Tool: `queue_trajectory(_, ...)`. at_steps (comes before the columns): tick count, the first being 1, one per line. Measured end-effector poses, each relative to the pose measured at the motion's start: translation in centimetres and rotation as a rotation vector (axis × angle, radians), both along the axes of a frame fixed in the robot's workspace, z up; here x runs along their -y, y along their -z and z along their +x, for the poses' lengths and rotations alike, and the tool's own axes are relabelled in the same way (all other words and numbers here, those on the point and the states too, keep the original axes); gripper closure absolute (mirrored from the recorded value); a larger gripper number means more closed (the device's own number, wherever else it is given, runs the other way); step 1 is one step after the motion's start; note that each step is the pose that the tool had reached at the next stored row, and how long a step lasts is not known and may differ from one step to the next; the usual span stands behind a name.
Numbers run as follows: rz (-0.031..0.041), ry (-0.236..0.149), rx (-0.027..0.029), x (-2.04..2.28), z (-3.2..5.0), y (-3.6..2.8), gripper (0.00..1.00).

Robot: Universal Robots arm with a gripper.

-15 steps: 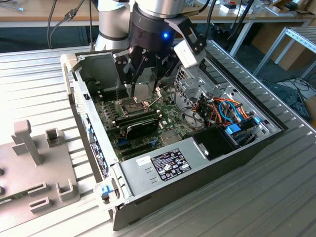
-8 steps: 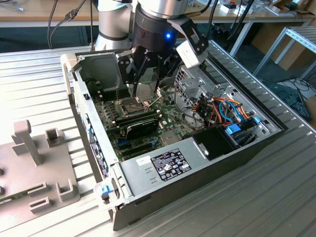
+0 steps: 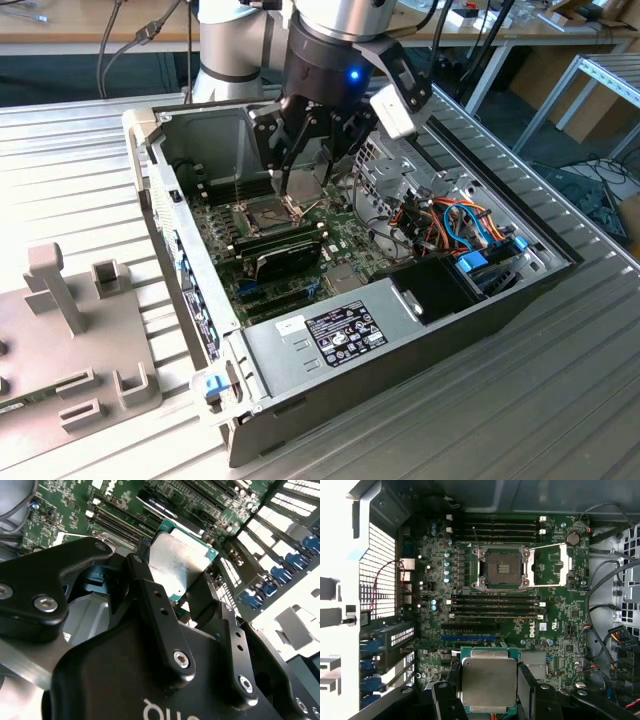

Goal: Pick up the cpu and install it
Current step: 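Pick up the cpu and move it towards the insertion slot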

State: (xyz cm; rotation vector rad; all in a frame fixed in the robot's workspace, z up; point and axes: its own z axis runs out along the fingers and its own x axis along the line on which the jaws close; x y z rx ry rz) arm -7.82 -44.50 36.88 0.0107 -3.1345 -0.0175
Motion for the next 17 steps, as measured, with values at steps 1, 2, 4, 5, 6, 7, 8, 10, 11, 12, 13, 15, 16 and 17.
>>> queue_trajectory(1, 0.0001, 0.000, 0.0000, 0.00, 0.19, 0.04, 0.45)
queue_trajectory(2, 0.0000, 0.000, -0.0001, 0.00, 0.29, 0.05, 0.45)
queue_trajectory(4, 0.0000, 0.000, -0.0001, 0.00, 0.45, 0.08, 0.45)
queue_trajectory(5, -0.0001, 0.000, -0.0002, 0.00, 0.49, 0.09, 0.45)
queue_trajectory(6, 0.0000, 0.000, -0.0001, 0.00, 0.54, 0.11, 0.45)
queue_trajectory(7, -0.0001, 0.000, -0.0001, 0.00, 0.58, 0.11, 0.45)
queue_trajectory(8, -0.0001, 0.000, -0.0001, 0.00, 0.61, 0.12, 0.45)
queue_trajectory(10, -0.0001, 0.000, -0.0001, 0.00, 0.70, 0.15, 0.45)
queue_trajectory(11, 0.0000, 0.000, -0.0001, 0.00, 0.71, 0.15, 0.45)
queue_trajectory(12, -0.0001, 0.000, -0.0001, 0.00, 0.73, 0.16, 0.45)
queue_trajectory(13, -0.0001, 0.000, -0.0001, 0.00, 0.75, 0.16, 0.45)
queue_trajectory(15, 0.0000, 0.000, -0.0001, 0.00, 0.77, 0.17, 0.45)
queue_trajectory(16, 0.0000, 0.000, -0.0001, 0.00, 0.79, 0.17, 0.45)
queue_trajectory(17, 0.0000, 0.000, -0.0001, 0.00, 0.81, 0.18, 0.45)
